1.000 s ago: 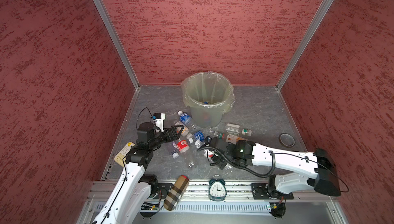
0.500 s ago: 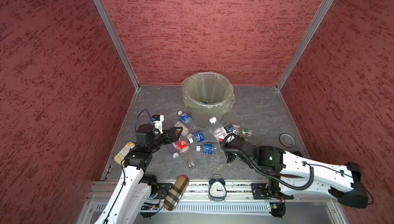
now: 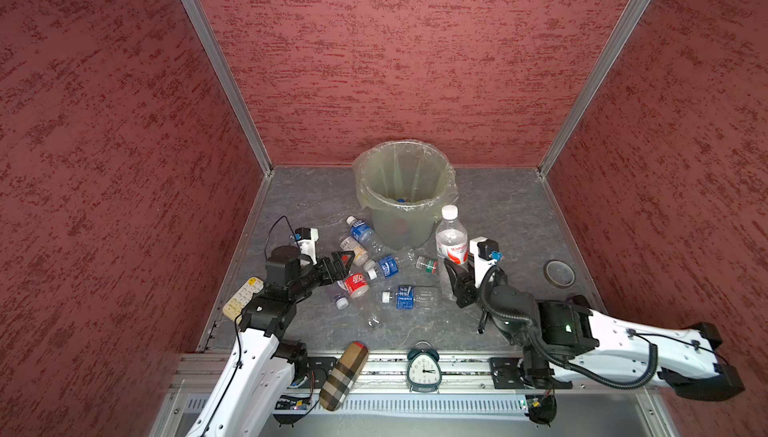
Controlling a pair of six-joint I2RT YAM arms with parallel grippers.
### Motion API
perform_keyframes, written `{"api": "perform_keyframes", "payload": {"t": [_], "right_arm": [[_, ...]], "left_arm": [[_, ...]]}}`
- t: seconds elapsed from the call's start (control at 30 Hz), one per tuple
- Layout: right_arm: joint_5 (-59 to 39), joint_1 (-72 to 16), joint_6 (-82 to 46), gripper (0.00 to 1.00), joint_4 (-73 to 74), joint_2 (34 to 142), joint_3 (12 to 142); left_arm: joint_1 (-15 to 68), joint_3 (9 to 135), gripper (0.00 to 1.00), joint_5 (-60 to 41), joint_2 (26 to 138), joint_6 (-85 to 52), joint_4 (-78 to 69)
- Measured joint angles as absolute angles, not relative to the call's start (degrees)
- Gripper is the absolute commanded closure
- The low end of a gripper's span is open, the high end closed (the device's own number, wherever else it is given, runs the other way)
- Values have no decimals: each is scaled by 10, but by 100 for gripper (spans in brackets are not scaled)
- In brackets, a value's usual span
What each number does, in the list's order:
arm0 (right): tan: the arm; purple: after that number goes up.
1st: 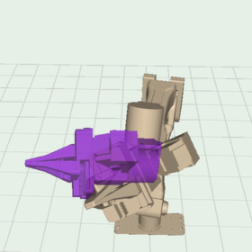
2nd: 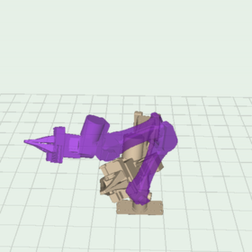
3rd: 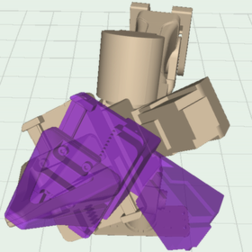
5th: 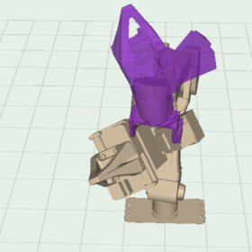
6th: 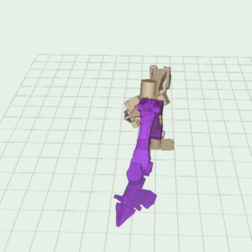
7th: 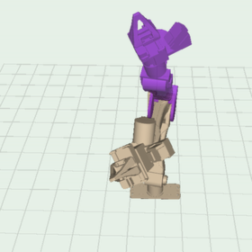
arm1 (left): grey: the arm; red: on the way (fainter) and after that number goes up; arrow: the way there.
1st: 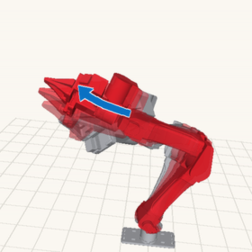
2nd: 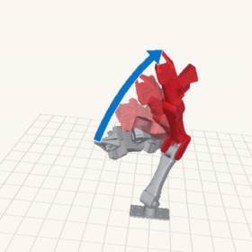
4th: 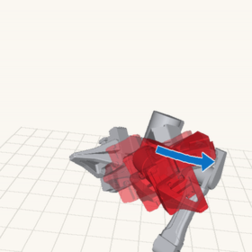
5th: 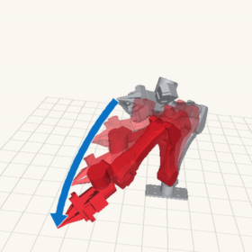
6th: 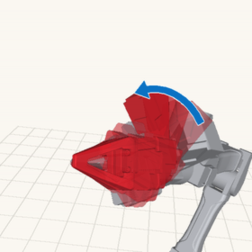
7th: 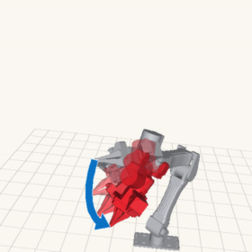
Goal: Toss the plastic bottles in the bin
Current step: 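Carry the Wahaha bottle over the bin and release it with the right gripper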
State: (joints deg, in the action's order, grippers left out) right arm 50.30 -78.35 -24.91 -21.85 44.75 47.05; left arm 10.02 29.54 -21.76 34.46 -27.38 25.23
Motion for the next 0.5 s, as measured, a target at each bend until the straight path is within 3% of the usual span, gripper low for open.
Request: {"api": "perform_keyframes", "payload": {"t": [0.27,0.43,0.5], "right_arm": [[543,-766,-130,60,-124,499,566],[464,-623,-77,60,-77,601,711],[417,-554,-70,53,-66,667,787]], "left_arm": [[110,274,1,-199,332,-283,256],[110,271,1,-191,332,-285,257],[110,270,0,-190,332,-285,257]]}}
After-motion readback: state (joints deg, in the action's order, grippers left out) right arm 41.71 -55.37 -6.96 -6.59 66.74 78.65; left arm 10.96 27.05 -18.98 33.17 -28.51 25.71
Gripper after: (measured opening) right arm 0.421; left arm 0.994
